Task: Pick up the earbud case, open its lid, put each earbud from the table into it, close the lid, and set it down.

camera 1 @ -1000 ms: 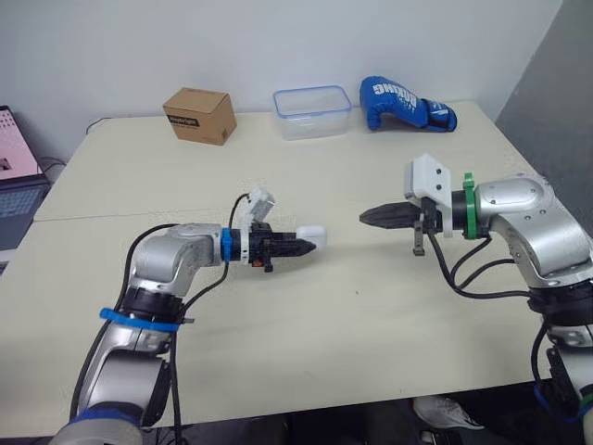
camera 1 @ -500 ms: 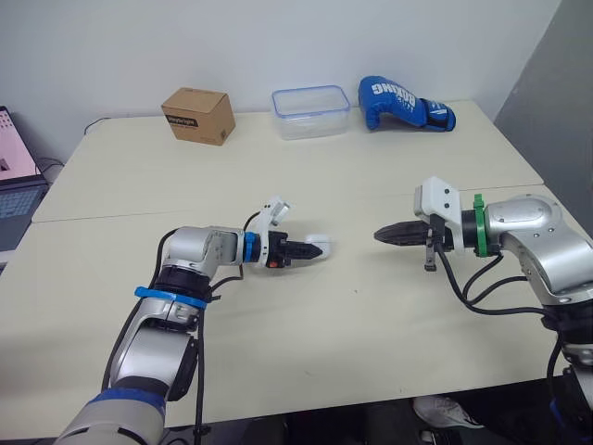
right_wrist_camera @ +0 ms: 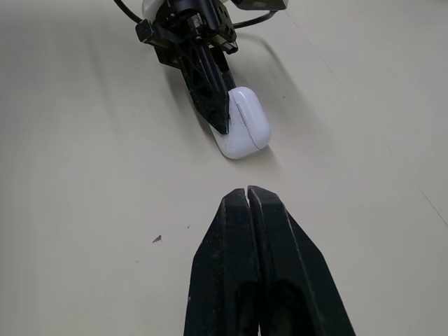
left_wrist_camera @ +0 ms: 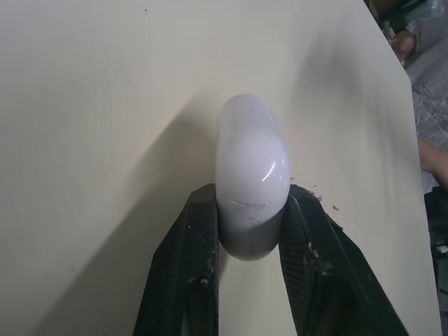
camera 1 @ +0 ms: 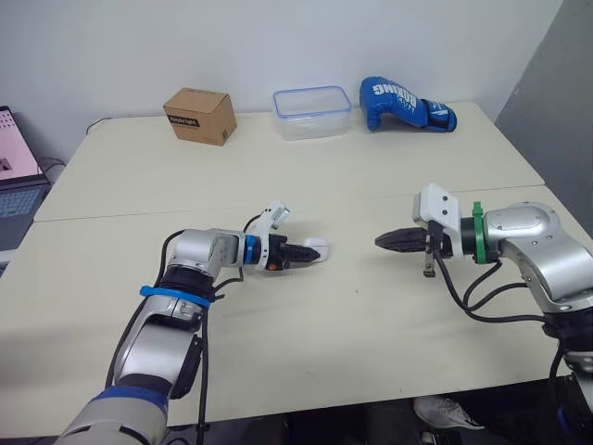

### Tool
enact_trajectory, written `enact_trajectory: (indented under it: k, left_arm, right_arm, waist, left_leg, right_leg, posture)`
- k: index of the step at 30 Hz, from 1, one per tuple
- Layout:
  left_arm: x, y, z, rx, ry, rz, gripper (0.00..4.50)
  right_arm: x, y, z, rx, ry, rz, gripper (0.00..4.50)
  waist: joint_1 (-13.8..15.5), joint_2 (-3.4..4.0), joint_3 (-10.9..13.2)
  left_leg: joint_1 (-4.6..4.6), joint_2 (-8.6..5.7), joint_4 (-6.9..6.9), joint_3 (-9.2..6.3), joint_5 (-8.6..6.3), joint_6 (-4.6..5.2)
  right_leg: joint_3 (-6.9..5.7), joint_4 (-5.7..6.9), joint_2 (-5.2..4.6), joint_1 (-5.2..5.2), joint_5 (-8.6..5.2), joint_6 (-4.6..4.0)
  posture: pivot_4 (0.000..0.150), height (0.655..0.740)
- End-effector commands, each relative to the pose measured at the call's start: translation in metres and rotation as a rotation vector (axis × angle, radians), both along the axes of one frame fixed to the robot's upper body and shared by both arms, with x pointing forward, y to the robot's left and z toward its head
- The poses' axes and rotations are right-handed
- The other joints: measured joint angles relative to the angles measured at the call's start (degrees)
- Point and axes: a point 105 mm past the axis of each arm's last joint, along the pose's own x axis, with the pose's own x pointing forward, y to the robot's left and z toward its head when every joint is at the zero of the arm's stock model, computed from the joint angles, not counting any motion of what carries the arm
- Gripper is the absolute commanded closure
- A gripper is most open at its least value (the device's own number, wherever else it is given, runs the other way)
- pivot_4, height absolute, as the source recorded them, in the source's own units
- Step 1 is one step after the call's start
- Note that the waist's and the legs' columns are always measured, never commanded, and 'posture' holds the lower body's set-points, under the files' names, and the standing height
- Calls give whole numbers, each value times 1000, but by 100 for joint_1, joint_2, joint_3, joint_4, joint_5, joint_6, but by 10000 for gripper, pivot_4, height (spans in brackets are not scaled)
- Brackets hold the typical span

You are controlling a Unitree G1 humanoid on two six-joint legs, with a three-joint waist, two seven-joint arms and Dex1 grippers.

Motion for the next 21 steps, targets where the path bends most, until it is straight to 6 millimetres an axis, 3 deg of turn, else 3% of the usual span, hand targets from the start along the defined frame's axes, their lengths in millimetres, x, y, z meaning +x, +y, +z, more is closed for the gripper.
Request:
enact_trajectory:
  k: [1, 6, 13, 21]
  left_arm:
    - [6, 8, -2, 55, -35, 29, 27279]
    - [9, 27, -7, 147, -68, 69, 12221]
    - [-2, 69, -9, 277, -149, 87, 12221]
    - [-16, 97, 0, 339, -320, 175, 12221]
  right_arm:
    - [-4, 3, 9, 6, -33, 23, 45000]
    - [-4, 5, 7, 6, -29, 32, 45000]
    - [-3, 6, 5, 14, -26, 42, 45000]
    - [-7, 8, -4, 76, -28, 15, 45000]
  waist:
    - [0, 0, 0]
    - [0, 0, -1]
    - [-141, 5, -3]
    - [-141, 6, -4]
  left_leg:
    - [1, 0, 1, 0, 0, 0]
    - [7, 0, 1, 0, 0, 0]
    - [15, 9, -5, 7, 0, -1]
    - [13, 8, -8, 7, 0, -1]
  right_leg:
    - [0, 1, 0, 0, 0, 0]
    - [0, 4, 0, 5, 0, 0]
    - [6, 9, 4, -1, 0, 0]
    - [11, 3, 3, -1, 0, 0]
  posture:
    - [1500, 7307]
    - [1500, 7307]
    - [1500, 7307]
    - [1500, 7307]
